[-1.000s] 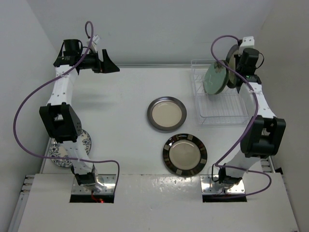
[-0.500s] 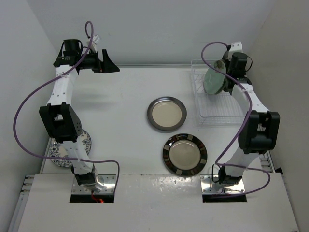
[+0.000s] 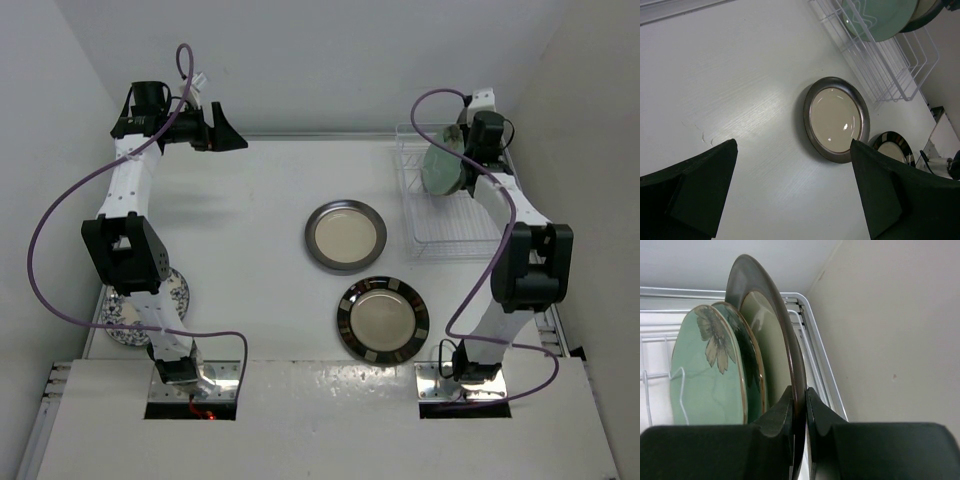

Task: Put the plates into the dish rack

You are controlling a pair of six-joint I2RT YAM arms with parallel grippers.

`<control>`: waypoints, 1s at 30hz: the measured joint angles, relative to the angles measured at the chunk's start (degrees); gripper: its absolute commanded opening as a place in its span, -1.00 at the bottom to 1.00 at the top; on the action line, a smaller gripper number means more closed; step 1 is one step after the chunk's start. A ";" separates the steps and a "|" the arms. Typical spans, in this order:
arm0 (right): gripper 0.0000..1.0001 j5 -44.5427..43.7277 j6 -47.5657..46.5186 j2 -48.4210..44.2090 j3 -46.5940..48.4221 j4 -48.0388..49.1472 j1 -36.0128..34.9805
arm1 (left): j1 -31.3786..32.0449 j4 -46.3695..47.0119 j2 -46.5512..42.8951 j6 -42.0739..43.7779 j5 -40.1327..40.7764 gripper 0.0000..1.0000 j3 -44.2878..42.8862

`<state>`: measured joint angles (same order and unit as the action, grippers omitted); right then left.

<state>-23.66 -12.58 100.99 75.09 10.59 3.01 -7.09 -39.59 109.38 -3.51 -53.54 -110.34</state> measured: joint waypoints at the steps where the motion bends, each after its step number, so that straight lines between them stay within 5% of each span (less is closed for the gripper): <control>1: -0.78 0.24 0.31 0.52 0.48 0.00 0.00 | 0.00 0.00 0.00 0.00 0.00 1.00 0.00; 8: -0.66 1.79 2.08 1.25 1.16 0.28 -0.11 | -0.02 0.00 0.00 0.00 -0.07 1.00 0.00; 12: -0.41 1.81 2.56 1.25 1.33 0.59 -0.11 | -0.02 0.00 0.00 0.00 -0.09 1.00 0.00; 14: -0.65 2.16 2.58 1.25 1.40 0.98 -0.15 | -0.02 0.00 0.00 0.00 -0.24 1.00 0.00; 18: -0.42 2.80 2.60 1.25 1.42 1.14 -0.22 | -0.02 0.02 0.00 0.00 -0.28 1.00 0.00; 30: -0.73 3.02 5.53 1.25 1.57 0.85 0.31 | -0.02 0.07 0.00 0.00 -0.50 1.00 0.00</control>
<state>-20.64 -7.05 102.24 76.66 11.44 3.31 -7.11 -39.53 109.38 -3.51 -54.04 -110.34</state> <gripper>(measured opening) 0.176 0.997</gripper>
